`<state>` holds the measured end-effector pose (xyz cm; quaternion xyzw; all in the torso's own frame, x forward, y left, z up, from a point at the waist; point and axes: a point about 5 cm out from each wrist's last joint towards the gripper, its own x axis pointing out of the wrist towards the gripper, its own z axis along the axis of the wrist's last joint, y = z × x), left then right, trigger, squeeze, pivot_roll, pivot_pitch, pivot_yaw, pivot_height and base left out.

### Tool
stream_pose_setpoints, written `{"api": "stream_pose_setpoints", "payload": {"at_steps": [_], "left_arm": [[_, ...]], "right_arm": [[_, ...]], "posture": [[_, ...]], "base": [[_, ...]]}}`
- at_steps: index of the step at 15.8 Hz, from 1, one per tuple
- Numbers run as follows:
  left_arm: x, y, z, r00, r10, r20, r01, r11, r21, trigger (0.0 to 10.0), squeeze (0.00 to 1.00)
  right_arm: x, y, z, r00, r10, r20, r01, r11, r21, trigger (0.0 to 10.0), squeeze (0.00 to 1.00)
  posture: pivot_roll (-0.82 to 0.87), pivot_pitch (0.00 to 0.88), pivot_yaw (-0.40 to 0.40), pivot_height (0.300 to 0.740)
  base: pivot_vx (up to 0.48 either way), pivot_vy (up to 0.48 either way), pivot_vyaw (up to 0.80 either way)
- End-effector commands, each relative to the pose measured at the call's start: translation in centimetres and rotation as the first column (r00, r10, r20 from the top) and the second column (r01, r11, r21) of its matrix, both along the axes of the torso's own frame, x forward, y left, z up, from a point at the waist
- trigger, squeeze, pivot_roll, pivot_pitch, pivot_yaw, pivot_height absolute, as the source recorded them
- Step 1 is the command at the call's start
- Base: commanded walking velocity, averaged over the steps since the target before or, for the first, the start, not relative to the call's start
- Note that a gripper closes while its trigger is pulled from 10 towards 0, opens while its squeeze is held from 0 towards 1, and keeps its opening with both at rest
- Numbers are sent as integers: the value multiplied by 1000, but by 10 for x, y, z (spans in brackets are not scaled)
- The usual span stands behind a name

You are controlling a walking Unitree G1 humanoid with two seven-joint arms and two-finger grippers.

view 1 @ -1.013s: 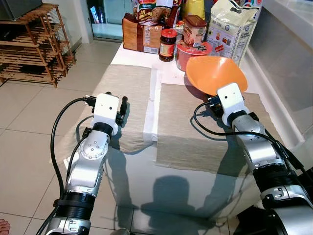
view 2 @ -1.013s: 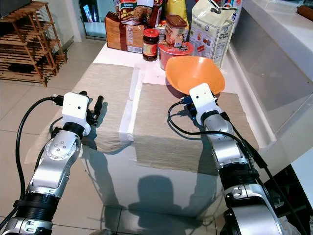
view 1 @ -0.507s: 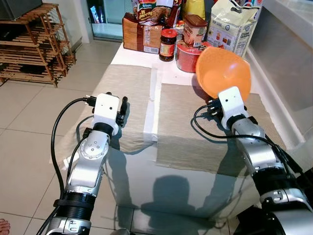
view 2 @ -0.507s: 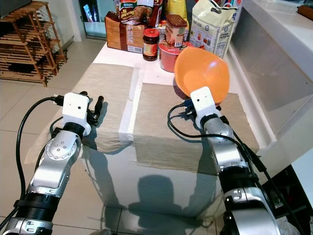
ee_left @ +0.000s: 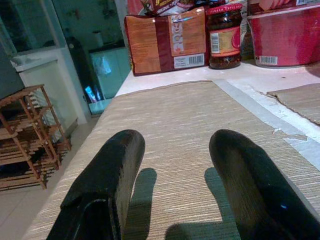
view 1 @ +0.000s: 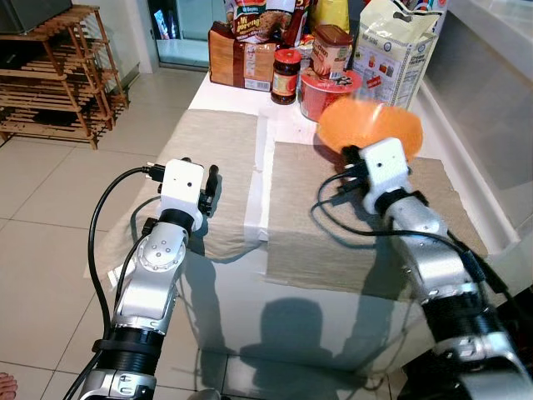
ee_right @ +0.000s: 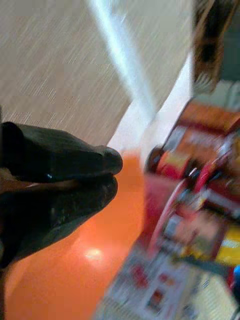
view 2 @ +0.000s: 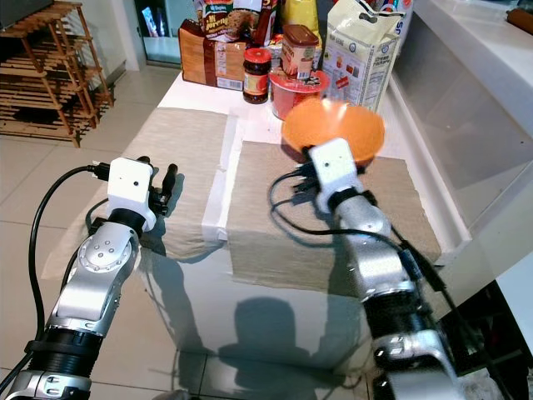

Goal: Setting the table

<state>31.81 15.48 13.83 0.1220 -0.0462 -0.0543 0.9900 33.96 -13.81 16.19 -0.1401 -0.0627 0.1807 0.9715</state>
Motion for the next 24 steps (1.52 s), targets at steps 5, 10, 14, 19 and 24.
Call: {"api": "stream_pose_setpoints", "payload": {"at_steps": [5,10,14,19,24], "left_arm": [[2,-2,6,1000,-8,10,8,1000,-4,10000,0],[2,-3,5,1000,-9,9,9,1000,-5,10000,0],[3,-6,5,1000,-20,9,20,1000,-6,10000,0],[4,-7,5,1000,-27,13,27,1000,-1,10000,0],[4,-6,5,1000,-25,12,25,1000,0,10000,0]], "right_arm": [[-10,16,8,998,58,25,-59,997,46,4000,0],[-4,-31,25,953,-262,154,258,965,45,10000,1000],[-12,-43,11,927,-371,55,348,905,244,10000,1000],[-12,-55,16,905,-419,72,383,877,291,10000,1000],[-12,-60,18,898,-438,52,394,849,353,10000,1000]], "posture": [[57,0,-35,740],[54,0,-36,740],[48,0,-33,740],[46,0,-30,740],[45,0,-30,740]], "base": [[0,0,0],[0,0,0],[0,0,0],[0,0,0],[0,0,0]]}}
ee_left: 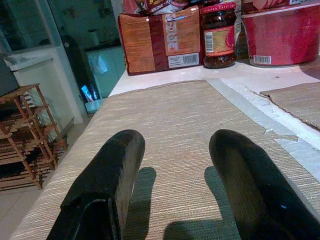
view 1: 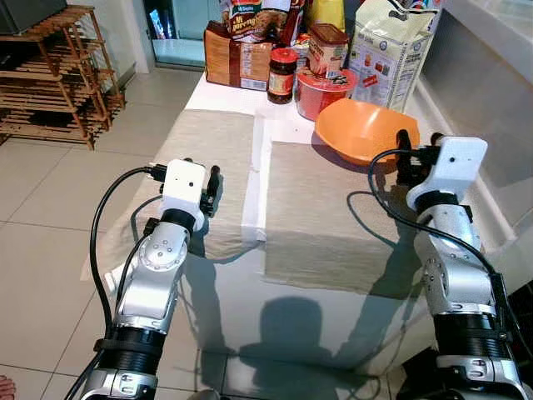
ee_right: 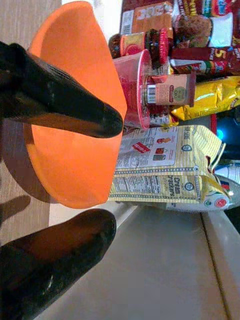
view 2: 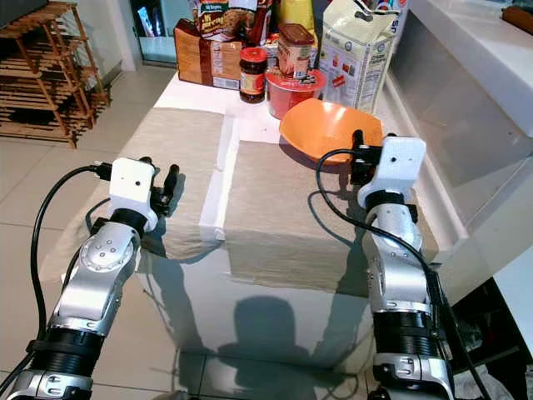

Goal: Setting the table

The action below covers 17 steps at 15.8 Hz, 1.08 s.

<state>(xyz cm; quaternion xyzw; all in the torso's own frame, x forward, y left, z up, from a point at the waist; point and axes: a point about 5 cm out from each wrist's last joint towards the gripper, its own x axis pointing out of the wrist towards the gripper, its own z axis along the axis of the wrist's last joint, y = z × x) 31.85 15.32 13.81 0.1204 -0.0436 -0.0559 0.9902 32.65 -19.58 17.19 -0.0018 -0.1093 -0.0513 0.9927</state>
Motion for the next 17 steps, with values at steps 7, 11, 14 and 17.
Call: {"api": "stream_pose_setpoints", "payload": {"at_steps": [7,11,14,17], "left_arm": [[3,-4,7,1000,-21,21,21,1000,6,10000,0],[3,-3,8,1000,-17,24,16,1000,7,10000,0],[3,-3,8,1000,-17,25,17,1000,6,10000,0],[4,-3,8,1000,-15,27,15,1000,6,10000,0]], "right_arm": [[9,-1,-11,995,73,-73,-32,894,446,10000,0],[17,4,-18,981,145,-130,-46,821,570,10000,0],[21,8,-20,976,162,-148,-50,820,570,10000,0],[28,9,-22,969,173,-175,-45,823,566,10000,0]], "posture": [[54,0,-28,740],[57,0,-29,740],[57,0,-28,740],[64,0,-32,740]], "base": [[0,0,0],[0,0,0],[0,0,0],[0,0,0]]}}
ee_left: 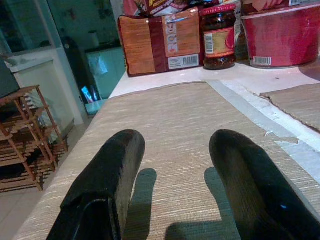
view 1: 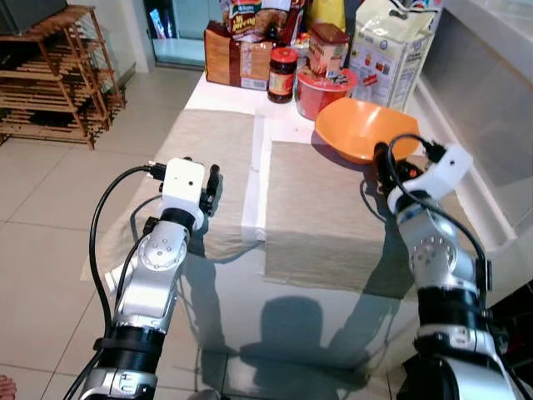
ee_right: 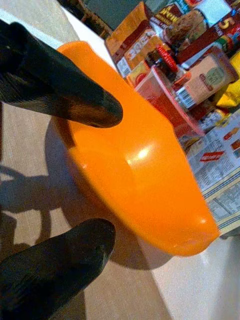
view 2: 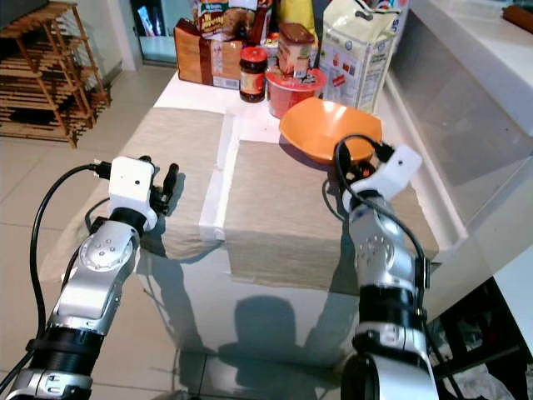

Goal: Setting the table

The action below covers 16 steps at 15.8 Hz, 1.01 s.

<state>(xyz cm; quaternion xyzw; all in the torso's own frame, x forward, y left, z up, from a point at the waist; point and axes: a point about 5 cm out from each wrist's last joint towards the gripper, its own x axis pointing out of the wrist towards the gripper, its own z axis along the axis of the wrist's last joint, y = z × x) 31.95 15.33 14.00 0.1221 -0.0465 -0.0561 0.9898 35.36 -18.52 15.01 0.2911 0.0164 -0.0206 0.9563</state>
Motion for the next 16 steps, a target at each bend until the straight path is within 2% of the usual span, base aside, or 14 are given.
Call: {"api": "stream_pose_setpoints", "payload": {"at_steps": [1,5,6,12,16], "left_arm": [[3,-3,6,1000,-12,20,12,1000,3,10000,0],[3,-4,6,1000,-13,21,13,1000,2,10000,0],[3,-4,6,1000,-13,21,13,1000,1,10000,0],[4,-4,7,1000,-16,25,16,1000,3,10000,0],[4,-6,6,999,-22,24,22,1000,2,10000,0]], "right_arm": [[2,-3,-2,1000,-9,-20,9,1000,1,10000,0],[6,-2,-7,999,-15,-47,15,1000,3,10000,0],[8,-2,-6,999,-20,-45,19,1000,-16,0,0],[8,-6,-5,999,-28,-31,27,999,-31,0,0],[3,-4,-4,1000,4,2,-4,995,-99,0,0]], "posture": [[65,0,-32,740],[64,0,-33,740],[64,0,-34,740],[63,0,-35,740],[58,0,-34,740]], "base": [[0,0,0],[0,0,0],[0,0,0],[0,0,0],[0,0,0]]}}
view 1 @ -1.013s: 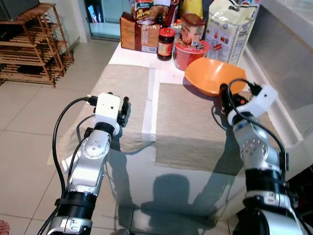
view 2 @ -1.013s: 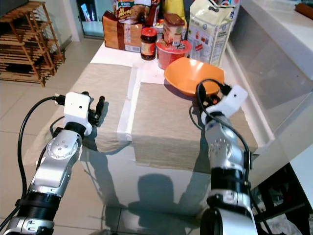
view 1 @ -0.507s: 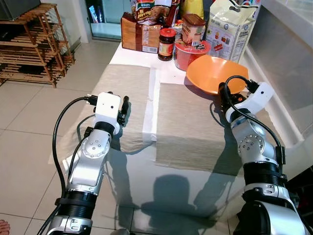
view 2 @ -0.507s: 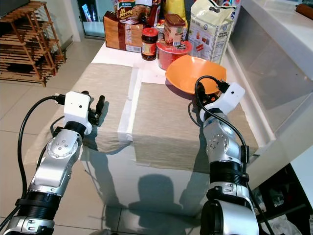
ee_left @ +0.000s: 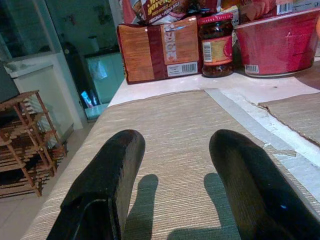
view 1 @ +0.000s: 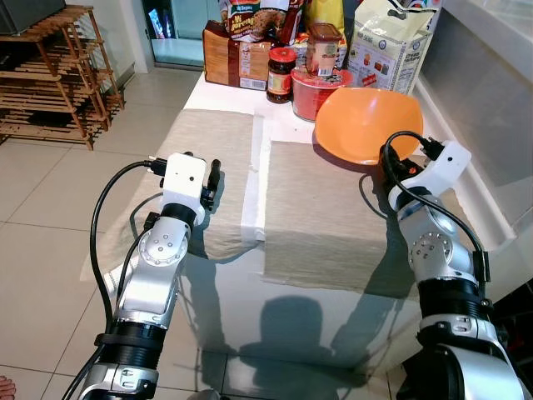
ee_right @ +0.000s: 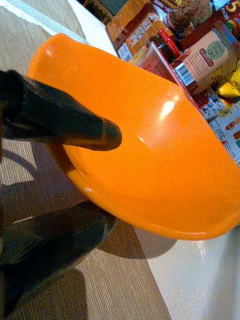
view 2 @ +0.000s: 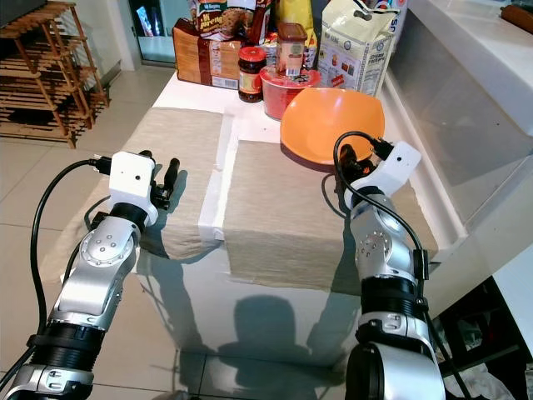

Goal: Setting the table

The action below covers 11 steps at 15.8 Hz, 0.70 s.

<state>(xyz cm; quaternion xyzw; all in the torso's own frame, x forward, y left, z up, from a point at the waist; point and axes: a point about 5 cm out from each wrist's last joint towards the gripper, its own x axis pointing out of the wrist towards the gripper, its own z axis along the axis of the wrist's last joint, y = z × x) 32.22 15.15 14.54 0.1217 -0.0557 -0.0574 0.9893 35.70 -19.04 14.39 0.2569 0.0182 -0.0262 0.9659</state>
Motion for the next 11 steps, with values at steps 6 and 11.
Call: {"api": "stream_pose_setpoints", "payload": {"at_steps": [6,11], "left_arm": [[1,-4,0,1000,-21,2,21,1000,4,10000,0],[1,-5,-1,999,-37,-13,37,999,4,10000,0]], "right_arm": [[-10,-4,-6,1000,8,0,-8,998,-60,0,0],[-24,6,6,980,187,74,-162,951,-263,0,0]], "posture": [[53,0,-32,740],[52,0,-28,740]], "base": [[0,0,0],[0,0,0]]}}
